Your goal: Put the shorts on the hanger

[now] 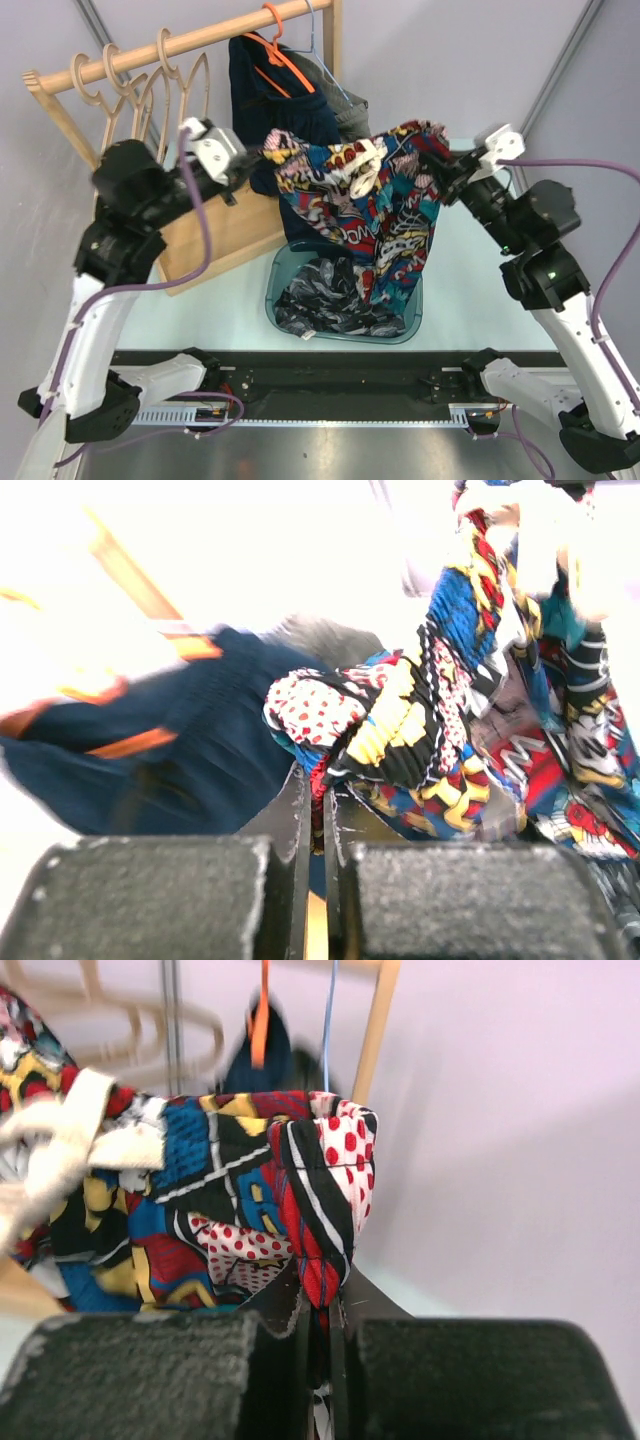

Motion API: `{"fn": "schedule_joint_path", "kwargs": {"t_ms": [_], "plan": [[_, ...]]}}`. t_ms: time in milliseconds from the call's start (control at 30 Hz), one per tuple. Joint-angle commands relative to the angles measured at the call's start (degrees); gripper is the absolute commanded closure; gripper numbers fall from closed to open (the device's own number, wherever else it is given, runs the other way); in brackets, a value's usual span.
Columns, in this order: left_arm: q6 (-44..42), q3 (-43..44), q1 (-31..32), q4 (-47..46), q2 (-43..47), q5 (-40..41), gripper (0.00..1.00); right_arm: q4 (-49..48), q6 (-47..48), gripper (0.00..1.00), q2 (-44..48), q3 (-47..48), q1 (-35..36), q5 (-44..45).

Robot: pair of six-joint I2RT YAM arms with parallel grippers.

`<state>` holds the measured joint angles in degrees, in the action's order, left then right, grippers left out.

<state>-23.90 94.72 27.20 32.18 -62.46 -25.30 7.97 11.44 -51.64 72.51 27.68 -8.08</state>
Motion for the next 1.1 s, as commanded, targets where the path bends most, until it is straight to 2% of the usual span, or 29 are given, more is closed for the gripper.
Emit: {"fn": "schedule_joint_path", "kwargs": {"t_ms": [0, 100, 233, 400, 567, 667, 700, 767, 800, 867, 900, 1000, 1067], "plan": [[2.98, 10.03, -0.39, 0.51, -1.87, 7.36, 1.0, -10.25, -1.42, 1.0, -2.05, 9.21, 1.06, 1.93], [2.54, 19.43, -0.31, 1.48, -3.99, 8.16, 1.0, -8.51, -2.74, 1.0, -4.51, 15.98, 1.06, 0.43], [2.37, 23.75, -0.39, 3.32, -4.95, 7.9, 1.0, -3.49, -5.64, 1.0, -6.72, 22.14, 0.97, -1.76], [1.93, 19.29, -0.39, 4.03, -2.77, 7.81, 1.0, 1.69, -8.1, 1.0, -5.49, 19.27, 0.97, -4.66], [0.17, 10.33, -0.31, 4.38, -1.7, 9.39, 1.0, 3.89, -9.24, 1.0, -3.56, 12.67, 0.97, -5.37], [-1.24, 1.2, -0.39, 2.9, 0.49, 7.64, 1.0, 7.22, -8.28, 1.0, -3.82, 8.8, 1.06, -5.19], [-1.58, -5.27, -0.39, 2.1, 1.36, 7.2, 1.0, 7.67, -7.58, 1.0, -3.73, 7.14, 1.06, -6.5], [-2.81, -12.07, -0.31, -0.35, 4.26, 5.79, 1.0, 6.98, -3.98, 1.0, -2.51, -1.29, 0.88, -8.26], [-3.17, -18.89, -0.31, -1.15, 5.32, 5.44, 1.0, 6.1, -3.01, 1.0, -0.5, -5.15, 0.8, -9.05], [-5.18, -25.43, -0.31, -2.38, 8.03, 3.42, 1.0, 3.74, 2.49, 1.0, 2.06, -15.31, 0.97, -11.25], [-5.89, -31.46, -0.31, -2.74, 8.66, 2.72, 1.0, 3.11, 4.1, 1.0, 4.33, -18.25, 1.23, -12.39], [-8.52, -41.76, -0.22, -3.79, 10.07, 1.3, 1.0, 2.41, 10.69, 0.94, 6.19, -28.02, 2.19, -14.85], [-10.98, -45.65, 0.48, -3.53, 9.72, 2.27, 1.0, 1.09, 13.41, 0.93, 6.99, -32.32, 3.08, -15.12]]}}
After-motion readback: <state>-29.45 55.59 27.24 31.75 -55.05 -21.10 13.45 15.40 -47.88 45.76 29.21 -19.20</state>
